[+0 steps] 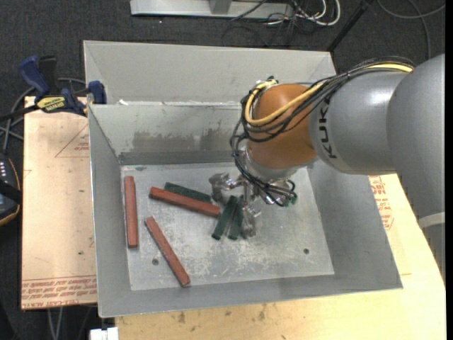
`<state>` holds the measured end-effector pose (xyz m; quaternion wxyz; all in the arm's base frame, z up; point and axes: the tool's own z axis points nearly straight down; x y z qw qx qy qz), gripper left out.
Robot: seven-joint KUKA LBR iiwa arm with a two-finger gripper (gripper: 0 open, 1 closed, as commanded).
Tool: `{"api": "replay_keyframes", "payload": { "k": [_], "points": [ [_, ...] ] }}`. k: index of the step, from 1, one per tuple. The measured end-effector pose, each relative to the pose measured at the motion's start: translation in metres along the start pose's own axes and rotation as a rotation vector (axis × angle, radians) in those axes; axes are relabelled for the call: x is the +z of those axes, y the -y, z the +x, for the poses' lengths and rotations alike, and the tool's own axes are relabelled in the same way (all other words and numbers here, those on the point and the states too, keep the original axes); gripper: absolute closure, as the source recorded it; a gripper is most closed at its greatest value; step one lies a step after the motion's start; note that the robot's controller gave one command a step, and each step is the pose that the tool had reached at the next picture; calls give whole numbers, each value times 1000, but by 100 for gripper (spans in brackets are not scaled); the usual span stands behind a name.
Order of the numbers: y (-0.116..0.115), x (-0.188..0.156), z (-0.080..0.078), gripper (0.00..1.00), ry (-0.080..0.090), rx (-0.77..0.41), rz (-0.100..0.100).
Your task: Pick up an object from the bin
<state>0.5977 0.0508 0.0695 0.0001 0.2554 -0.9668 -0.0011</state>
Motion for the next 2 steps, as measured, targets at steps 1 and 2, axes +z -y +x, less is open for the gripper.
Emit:
{"api": "replay_keyframes", "payload": {
  "k": [1,2],
  "points": [
    [1,-1,0,100,2,2,1],
    [-31,-134,-3,100,8,-398,5]
  ]
}}
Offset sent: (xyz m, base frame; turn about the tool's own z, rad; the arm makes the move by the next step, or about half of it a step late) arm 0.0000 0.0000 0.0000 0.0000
